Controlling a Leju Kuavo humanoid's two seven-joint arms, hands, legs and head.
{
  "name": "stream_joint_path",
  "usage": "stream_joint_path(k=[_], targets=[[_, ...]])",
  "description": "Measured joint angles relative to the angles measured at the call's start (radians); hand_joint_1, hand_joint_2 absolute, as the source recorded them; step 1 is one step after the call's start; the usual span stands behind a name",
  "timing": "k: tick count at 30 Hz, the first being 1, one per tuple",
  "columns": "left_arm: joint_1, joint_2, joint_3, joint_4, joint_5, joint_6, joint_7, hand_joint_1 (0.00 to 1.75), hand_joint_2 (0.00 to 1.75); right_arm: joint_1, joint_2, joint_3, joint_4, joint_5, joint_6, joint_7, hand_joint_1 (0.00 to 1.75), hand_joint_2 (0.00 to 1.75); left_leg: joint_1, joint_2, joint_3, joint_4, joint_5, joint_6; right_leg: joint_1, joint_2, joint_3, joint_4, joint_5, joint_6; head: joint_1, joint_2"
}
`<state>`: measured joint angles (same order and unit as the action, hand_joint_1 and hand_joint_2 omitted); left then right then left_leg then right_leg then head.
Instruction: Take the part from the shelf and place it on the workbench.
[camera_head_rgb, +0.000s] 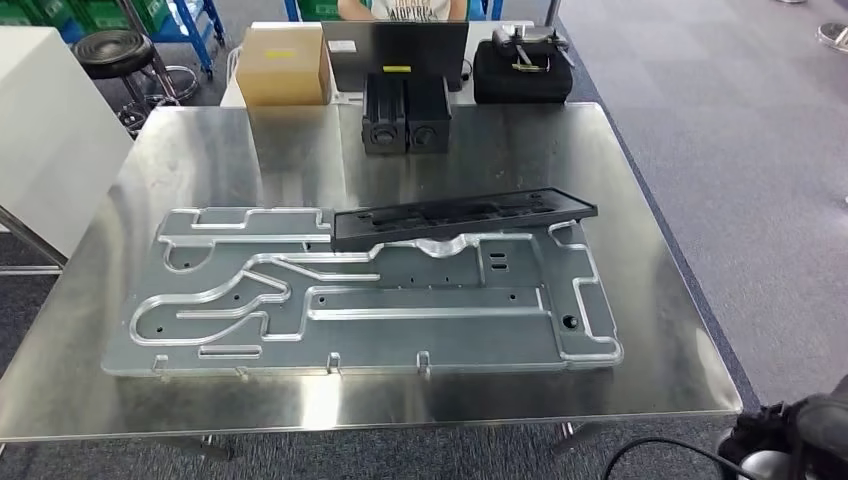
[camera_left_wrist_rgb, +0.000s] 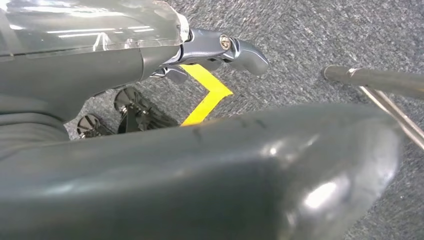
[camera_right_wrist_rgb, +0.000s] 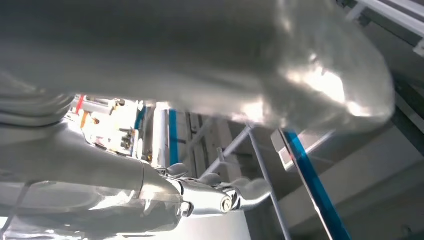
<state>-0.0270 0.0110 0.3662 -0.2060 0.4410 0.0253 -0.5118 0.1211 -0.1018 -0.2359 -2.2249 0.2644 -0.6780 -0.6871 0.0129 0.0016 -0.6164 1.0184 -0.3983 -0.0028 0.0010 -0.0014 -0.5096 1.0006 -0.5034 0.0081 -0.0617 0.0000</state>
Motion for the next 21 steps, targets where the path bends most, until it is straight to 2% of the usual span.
stream_joint_path(k=[2,3,4,6,7,8,9,10,11,12,13,14,17,18,19,21], targets=[[0.001,0.002,0.007,0.0,0.0,0.004,-0.001,0.0,0.0,0.02,-0.003,-0.001,-0.003,-0.008,-0.007,0.0,0.0,0.0,0.0,-0.001,-0.005,0.002,0.0,-0.012,-0.004,-0.001,-0.008,-0.008,0.019,-0.012,0.0,0.0],[0.002,0.003,0.01,0.0,0.0,0.005,-0.002,0.0,0.0,0.031,-0.005,0.0,-0.004,-0.009,-0.011,0.0,0.0,0.0,0.0,-0.002,-0.014,0.021,-0.023,-0.016,-0.007,-0.003,-0.016,-0.013,0.032,-0.019,0.0,0.0],[0.003,0.003,0.013,0.0,-0.001,0.006,-0.004,0.0,0.0,0.041,-0.007,0.0,-0.005,-0.009,-0.014,0.0,0.0,0.0,0.0,-0.002,-0.028,0.061,-0.061,-0.018,-0.009,-0.004,-0.026,-0.017,0.044,-0.025,0.0,0.0],[0.002,0.004,0.017,0.0,-0.001,0.006,-0.007,0.0,0.0,0.061,-0.009,0.002,-0.006,-0.007,-0.016,0.0,0.0,0.0,0.001,-0.002,-0.064,0.188,-0.161,-0.023,-0.005,-0.005,-0.053,-0.015,0.064,-0.032,0.0,0.0],[0.003,0.005,0.019,0.0,-0.001,0.007,-0.008,0.0,0.0,0.07,-0.01,0.004,-0.006,-0.007,-0.017,0.0,0.0,0.0,0.001,-0.002,-0.071,0.242,-0.195,-0.025,-0.003,-0.005,-0.068,-0.012,0.074,-0.032,0.0,0.0],[0.003,0.004,0.021,0.0,-0.001,0.007,-0.008,0.0,0.0,0.079,-0.01,0.005,-0.007,-0.007,-0.017,0.0,0.0,0.0,0.001,-0.002,-0.062,0.267,-0.213,-0.026,-0.001,-0.005,-0.083,-0.008,0.083,-0.032,0.0,0.0],[0.003,0.004,0.023,0.0,-0.001,0.009,-0.008,0.0,0.0,0.087,-0.011,0.006,-0.007,-0.006,-0.017,0.0,0.0,0.0,0.001,-0.002,-0.033,0.252,-0.211,-0.025,0.0,-0.005,-0.097,-0.004,0.09,-0.031,0.0,0.0],[0.004,0.003,0.025,0.0,-0.001,0.01,-0.008,0.0,0.0,0.093,-0.012,0.007,-0.008,-0.005,-0.017,0.0,0.0,0.0,0.001,-0.002,0.016,0.196,-0.195,-0.022,0.001,-0.005,-0.11,0.001,0.098,-0.03,0.0,0.0],[0.003,0.003,0.028,0.0,-0.001,0.012,-0.008,0.0,0.0,0.098,-0.013,0.009,-0.009,-0.003,-0.017,0.0,0.0,0.0,0.0,-0.002,0.076,0.115,-0.179,-0.016,0.002,-0.005,-0.122,0.006,0.106,-0.028,0.0,0.0],[0.002,0.002,0.031,0.0,-0.001,0.014,-0.008,0.0,0.0,0.102,-0.015,0.012,-0.01,-0.002,-0.017,0.0,0.0,0.0,-0.003,-0.002,0.123,0.045,-0.165,-0.009,0.004,-0.005,-0.13,0.01,0.113,-0.024,0.0,0.0],[0.001,0.001,0.034,0.0,-0.001,0.016,-0.009,0.0,0.0,0.105,-0.017,0.015,-0.01,0.0,-0.017,0.0,0.0,0.0,-0.006,-0.002,0.155,-0.006,-0.155,-0.002,0.004,-0.005,-0.136,0.012,0.12,-0.019,0.0,0.0],[0.001,0.0,0.036,0.0,-0.001,0.018,-0.01,0.0,0.0,0.106,-0.02,0.017,-0.01,0.0,-0.017,0.0,0.0,0.0,-0.01,-0.002,0.167,-0.03,-0.151,0.004,0.004,-0.006,-0.138,0.013,0.127,-0.013,0.0,0.0],[0.004,-0.004,0.039,0.0,-0.001,0.021,-0.011,0.0,0.0,0.111,-0.03,0.02,-0.009,-0.008,-0.017,0.0,0.0,0.0,-0.014,0.0,0.155,-0.036,-0.121,0.021,-0.002,-0.003,-0.141,0.009,0.143,0.005,0.0,0.0],[0.003,-0.005,0.039,0.0,0.0,0.022,-0.011,0.0,0.0,0.113,-0.034,0.02,-0.009,-0.014,-0.017,0.0,0.0,0.0,-0.012,0.003,0.147,-0.04,-0.107,0.027,-0.004,0.0,-0.147,0.021,0.123,0.011,0.0,0.0],[0.003,-0.007,0.039,0.0,0.0,0.022,-0.011,0.0,0.0,0.115,-0.039,0.02,-0.008,-0.02,-0.017,0.0,0.0,0.0,-0.009,0.006,0.135,-0.044,-0.092,0.032,-0.005,0.002,-0.157,0.052,0.084,0.016,0.0,0.0],[0.002,-0.008,0.04,0.0,0.0,0.022,-0.01,0.0,0.0,0.117,-0.046,0.02,-0.006,-0.028,-0.017,0.0,0.0,0.0,-0.007,0.01,0.105,-0.045,-0.066,0.037,-0.011,0.003,-0.185,0.168,-0.03,0.025,0.0,0.0]])
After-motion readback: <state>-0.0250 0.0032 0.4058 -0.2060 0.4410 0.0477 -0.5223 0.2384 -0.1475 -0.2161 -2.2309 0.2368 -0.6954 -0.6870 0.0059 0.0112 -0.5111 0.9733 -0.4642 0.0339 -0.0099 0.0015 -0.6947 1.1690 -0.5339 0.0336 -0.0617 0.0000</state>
